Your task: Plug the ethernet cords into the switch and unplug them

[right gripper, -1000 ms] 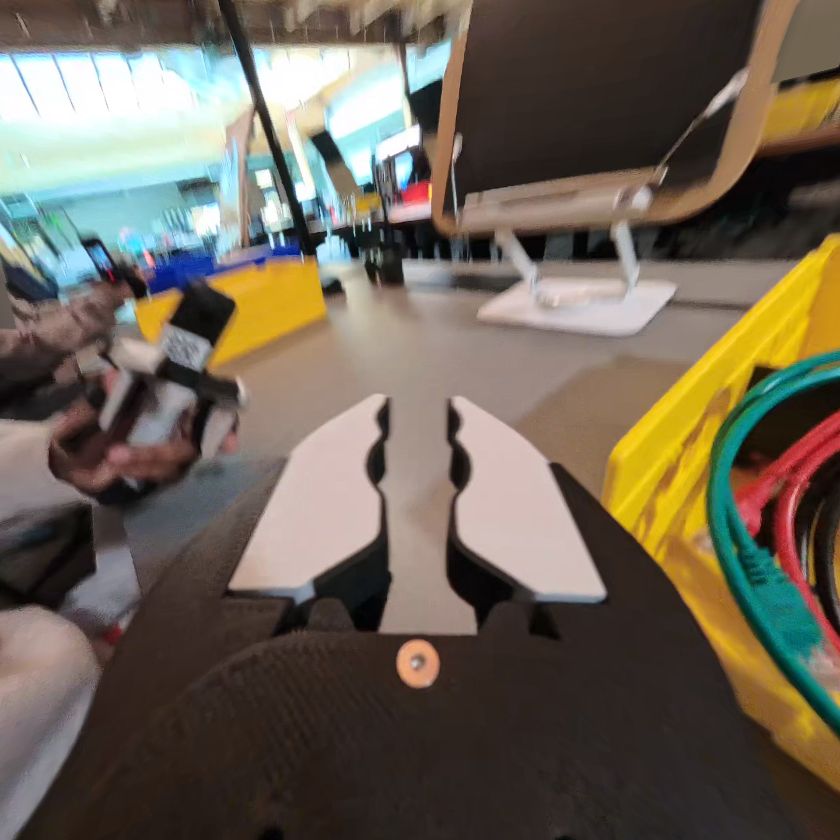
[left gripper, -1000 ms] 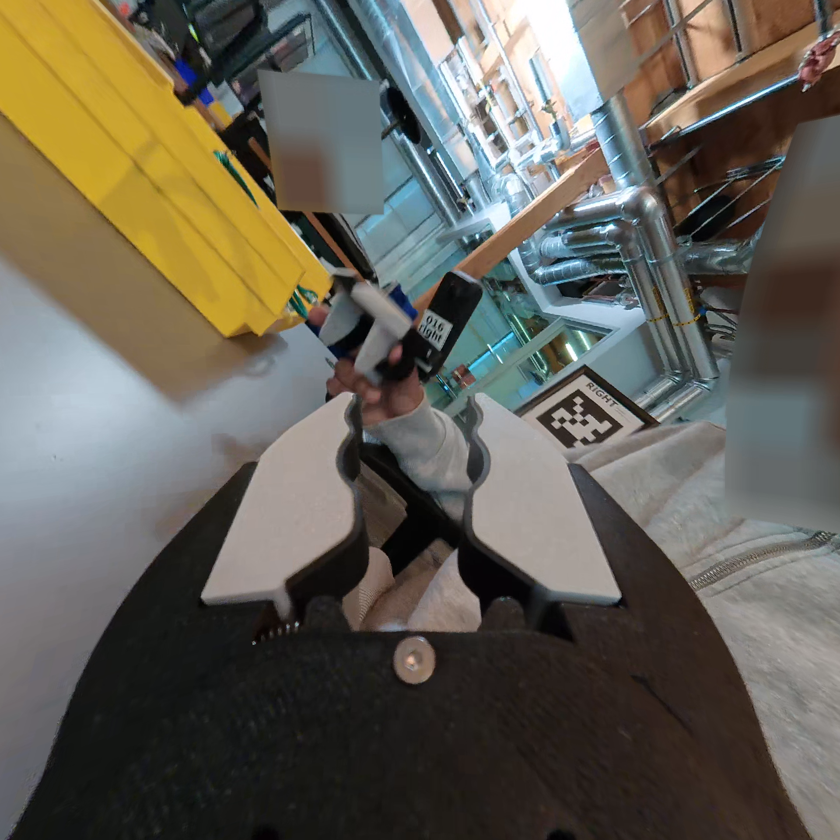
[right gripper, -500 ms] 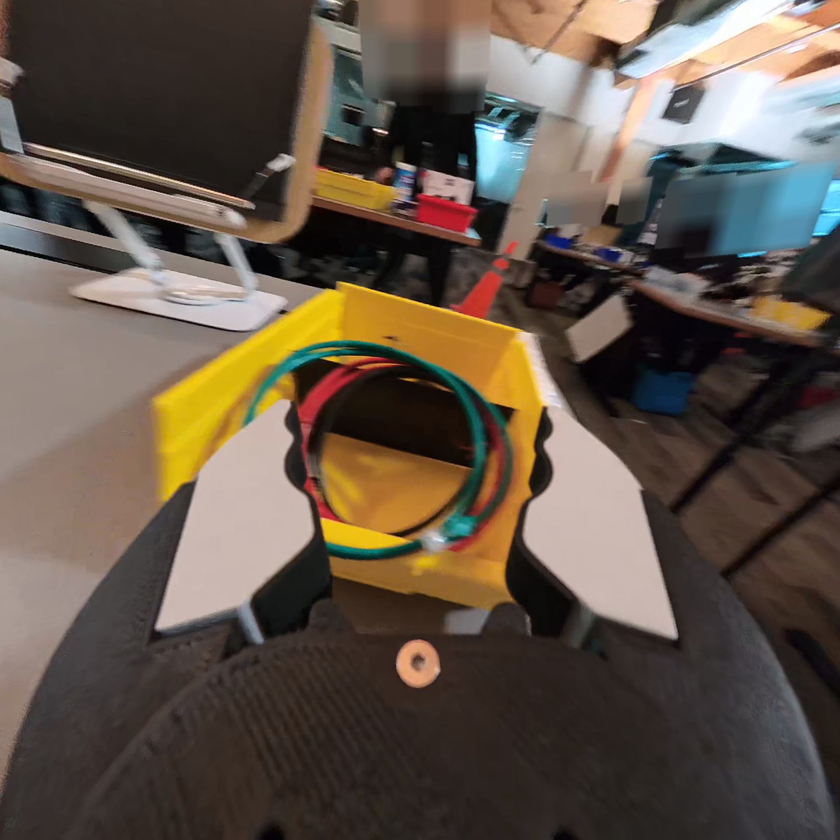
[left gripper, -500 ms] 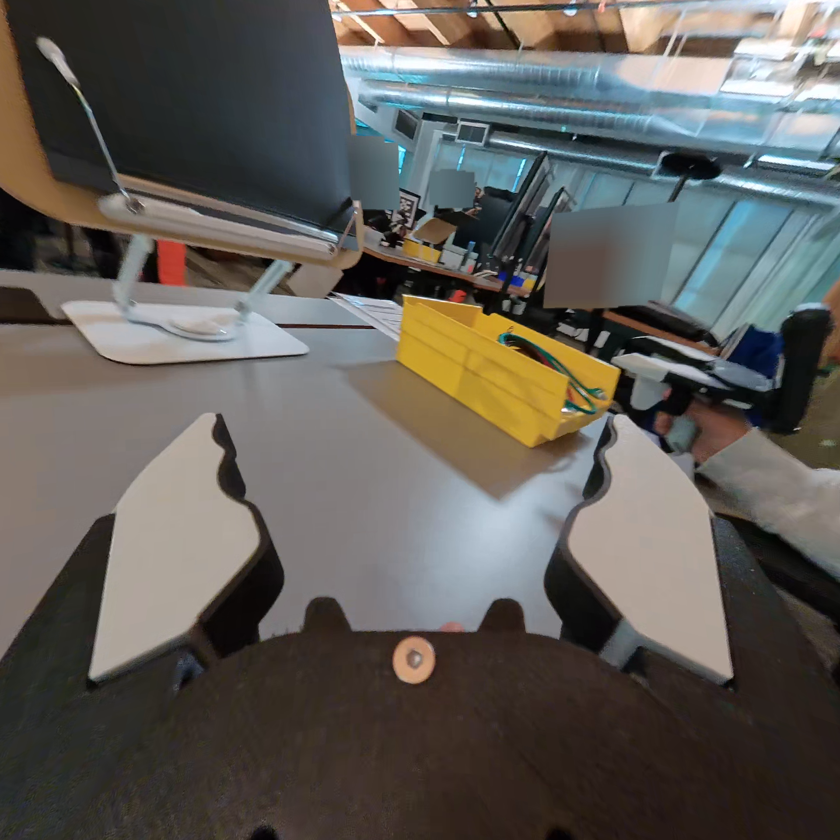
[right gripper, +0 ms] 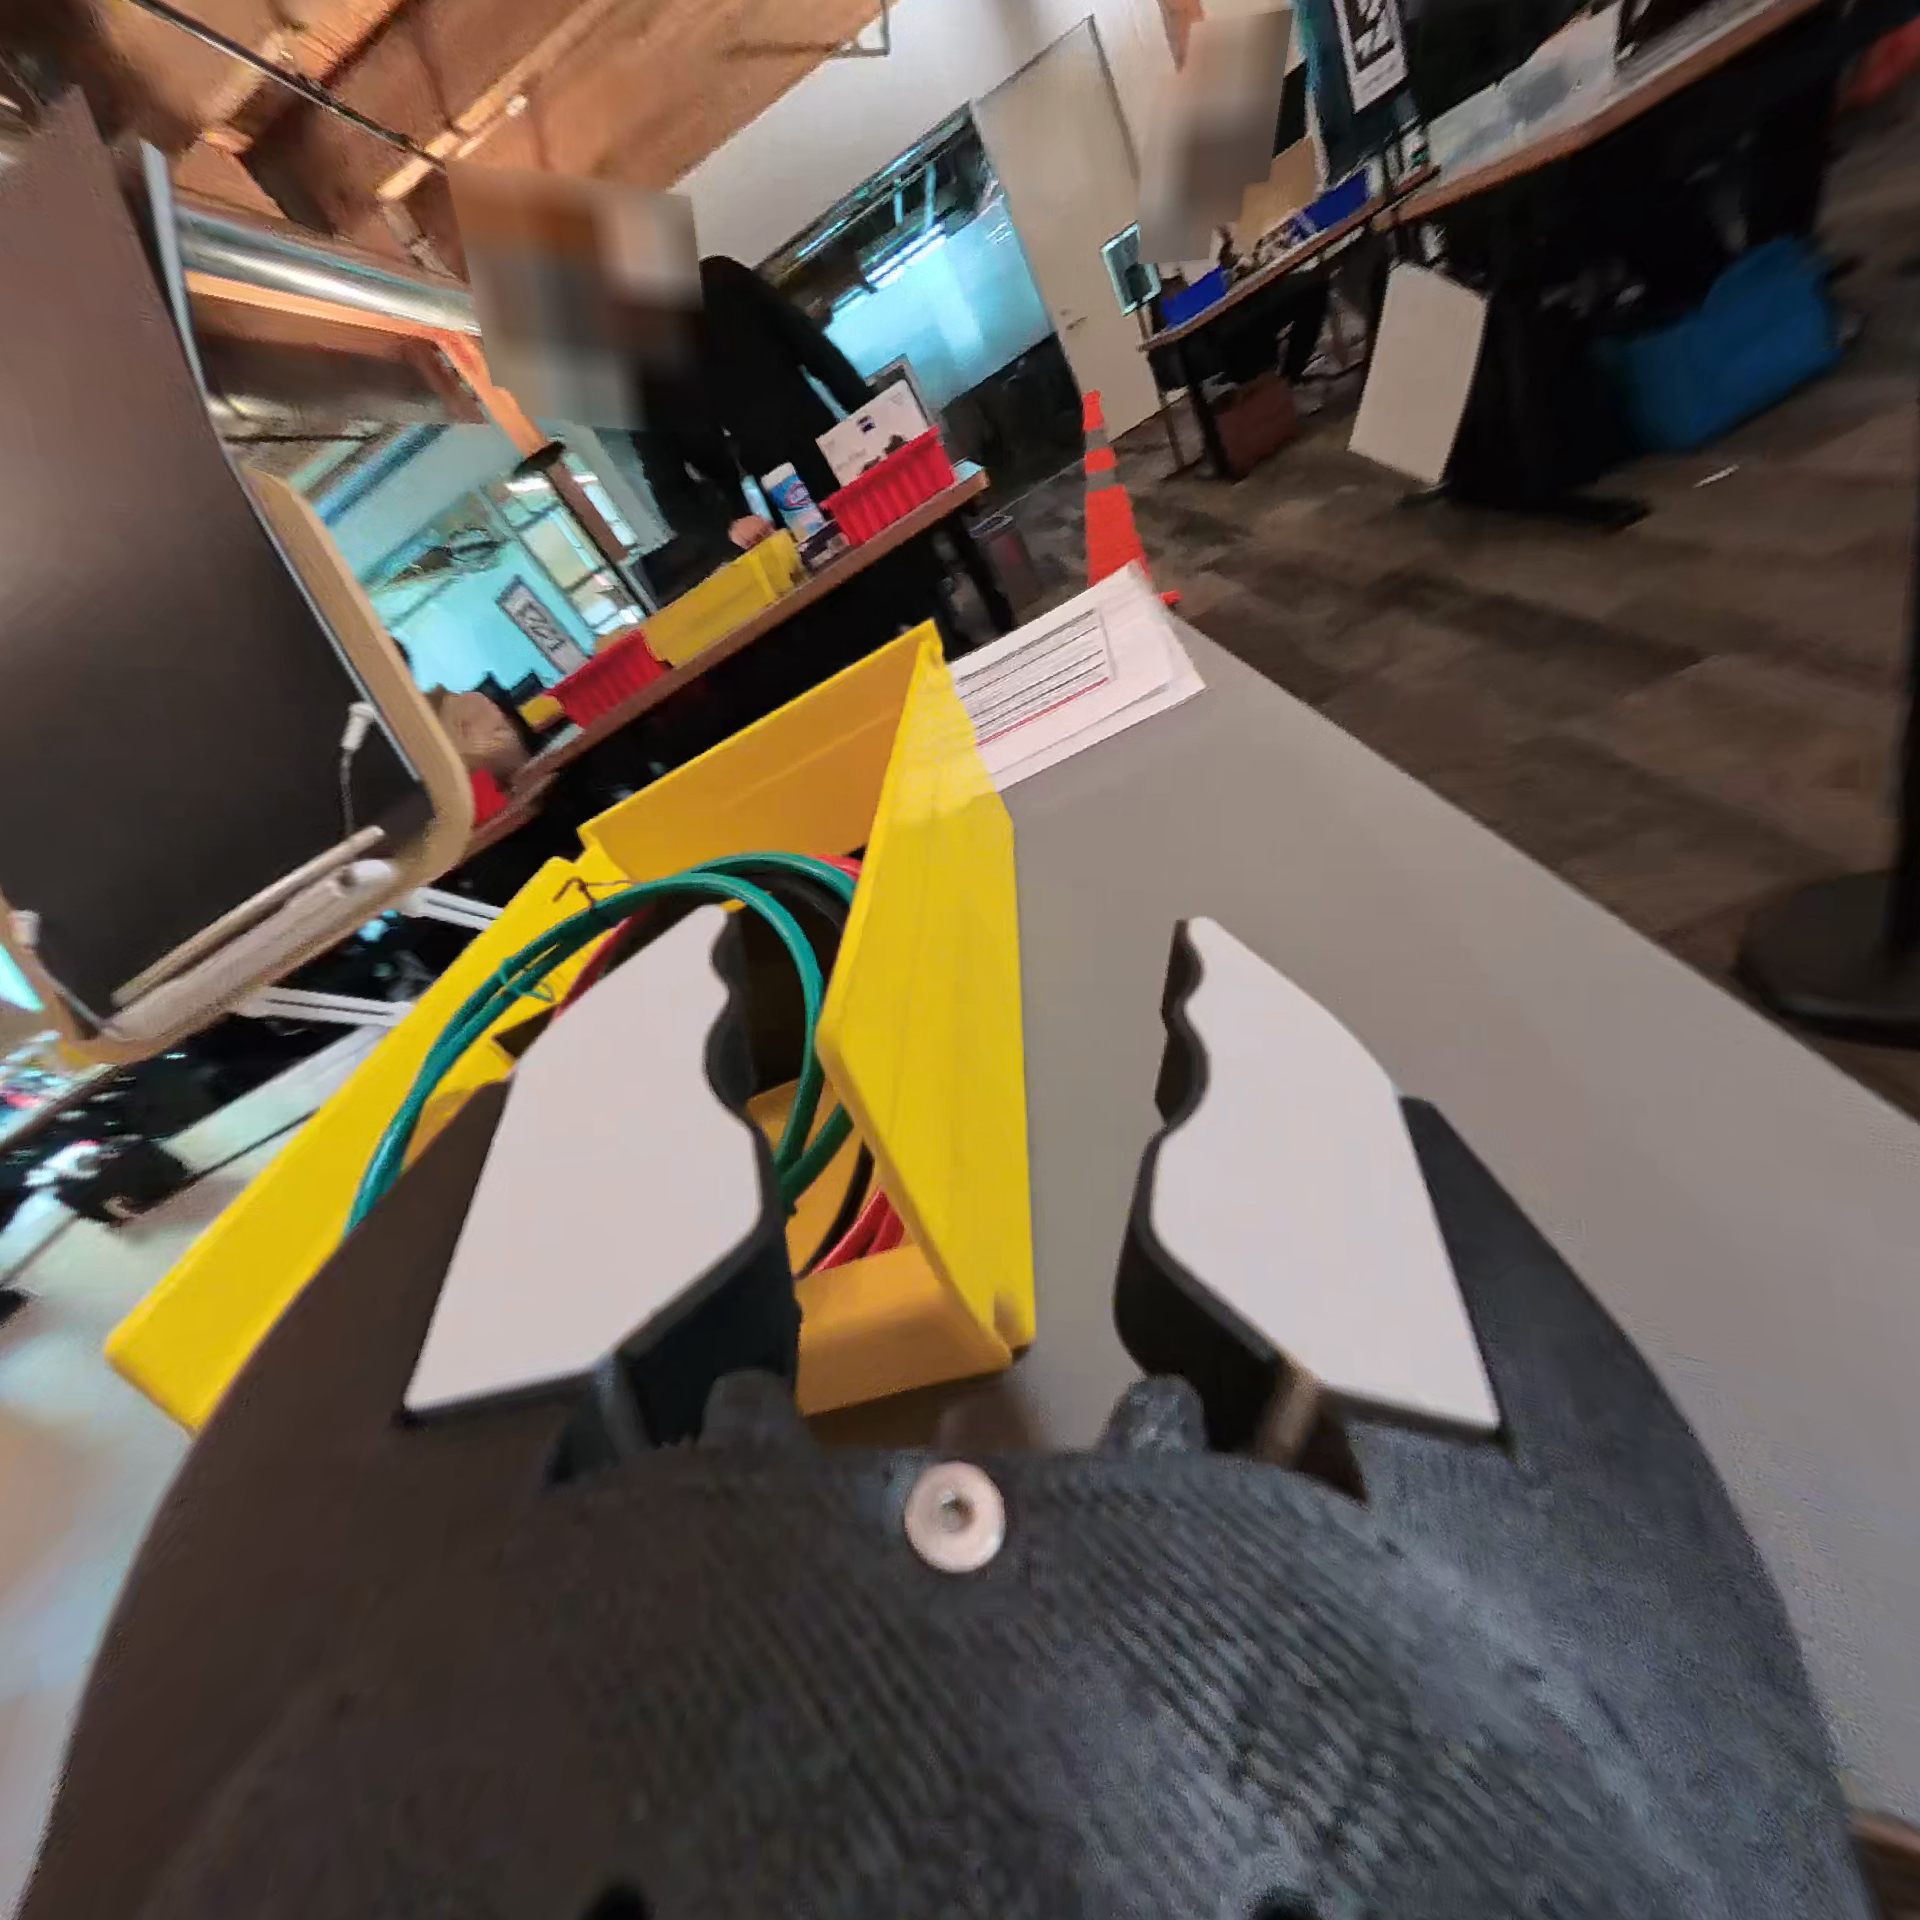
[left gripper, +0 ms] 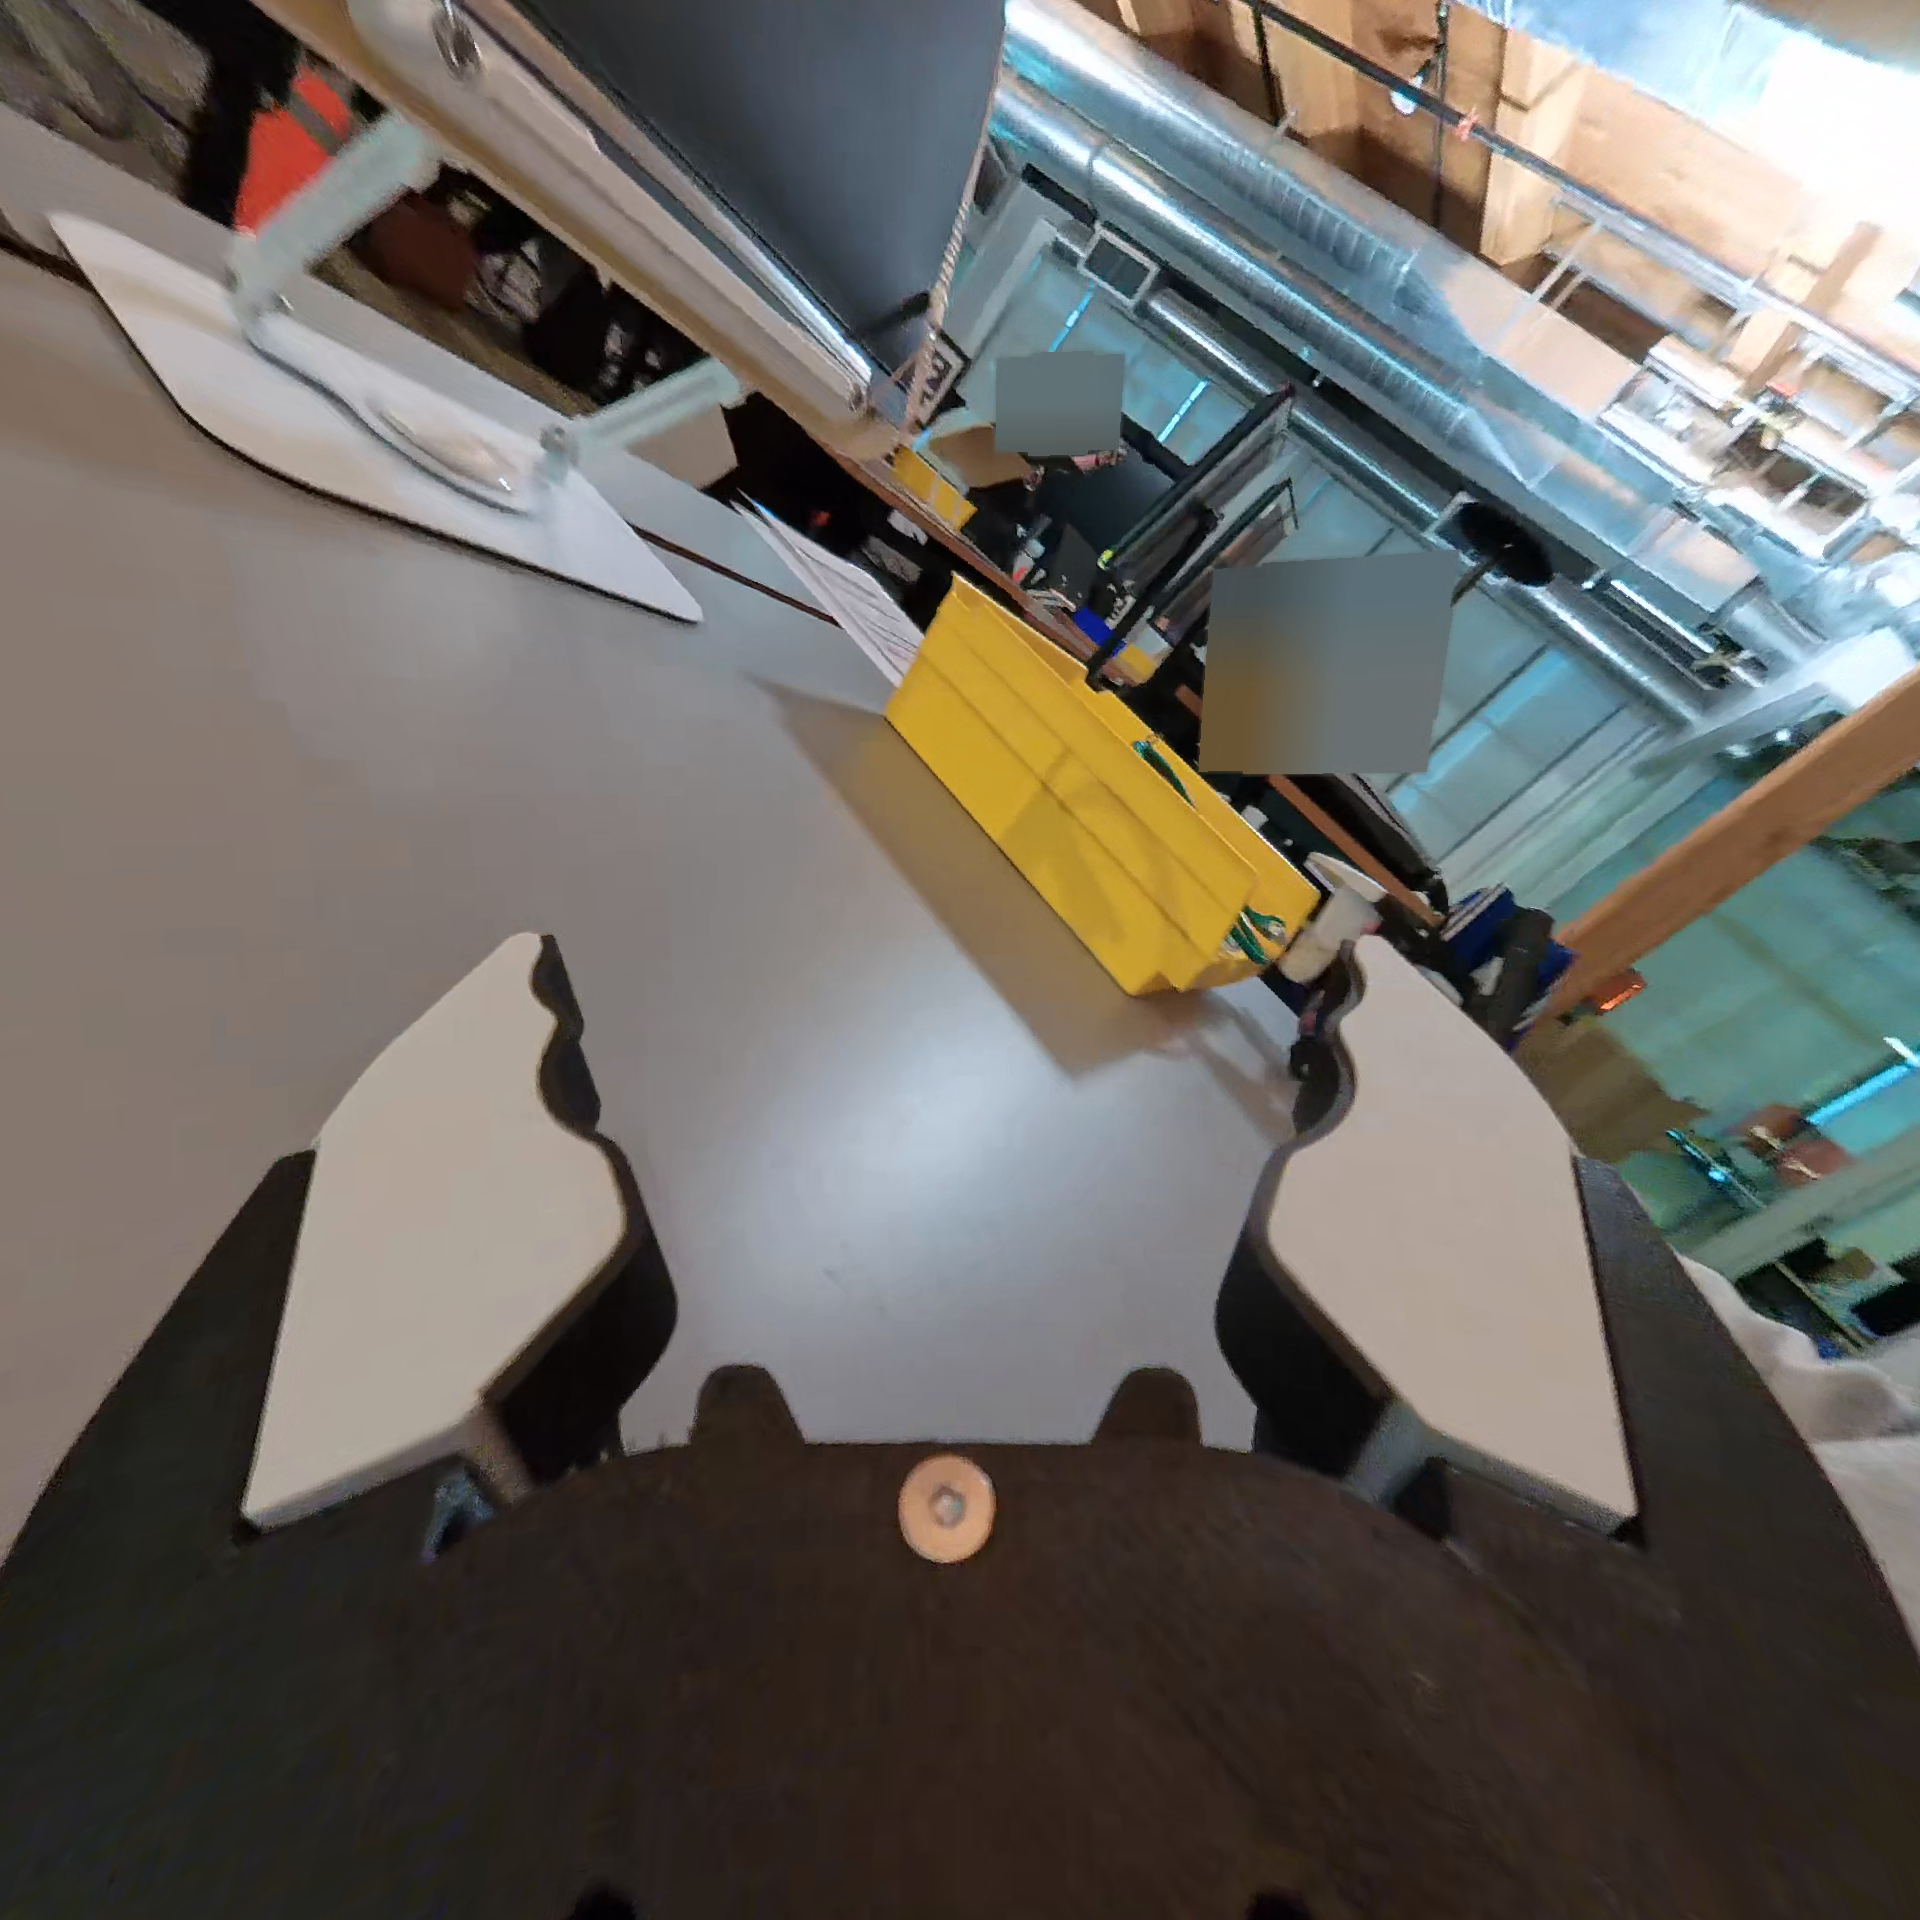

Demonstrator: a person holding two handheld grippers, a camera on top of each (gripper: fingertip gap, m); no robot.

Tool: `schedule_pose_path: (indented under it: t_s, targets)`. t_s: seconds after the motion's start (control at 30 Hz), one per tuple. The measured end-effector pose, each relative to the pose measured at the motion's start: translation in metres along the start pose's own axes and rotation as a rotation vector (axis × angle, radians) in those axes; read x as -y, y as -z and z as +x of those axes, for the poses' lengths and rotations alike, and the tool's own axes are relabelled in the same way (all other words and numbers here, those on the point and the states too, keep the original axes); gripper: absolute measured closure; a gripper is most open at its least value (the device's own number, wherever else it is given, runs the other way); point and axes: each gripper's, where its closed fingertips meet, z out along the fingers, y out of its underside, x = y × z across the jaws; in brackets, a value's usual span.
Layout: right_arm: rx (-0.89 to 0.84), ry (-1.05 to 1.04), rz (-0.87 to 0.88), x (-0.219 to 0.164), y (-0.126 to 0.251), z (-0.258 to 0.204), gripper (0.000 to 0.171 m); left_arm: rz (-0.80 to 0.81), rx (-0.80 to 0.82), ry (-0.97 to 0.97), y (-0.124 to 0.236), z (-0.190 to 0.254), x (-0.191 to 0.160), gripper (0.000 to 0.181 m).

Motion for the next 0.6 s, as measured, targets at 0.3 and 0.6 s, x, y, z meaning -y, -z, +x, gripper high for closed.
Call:
schedule_pose_path:
  t_s: [0.3,0.6]
  targets:
    - [0.132,0.027,-0.225,-0.031,-0.046,-0.022,0.126,0.020,0.029,0.049,0.033,0.000,-0.003,0.057]
    - [0.052,0.044,-0.231,-0.034,-0.054,-0.016,0.147,0.005,0.017,0.076,0.037,0.004,-0.009,0.062]
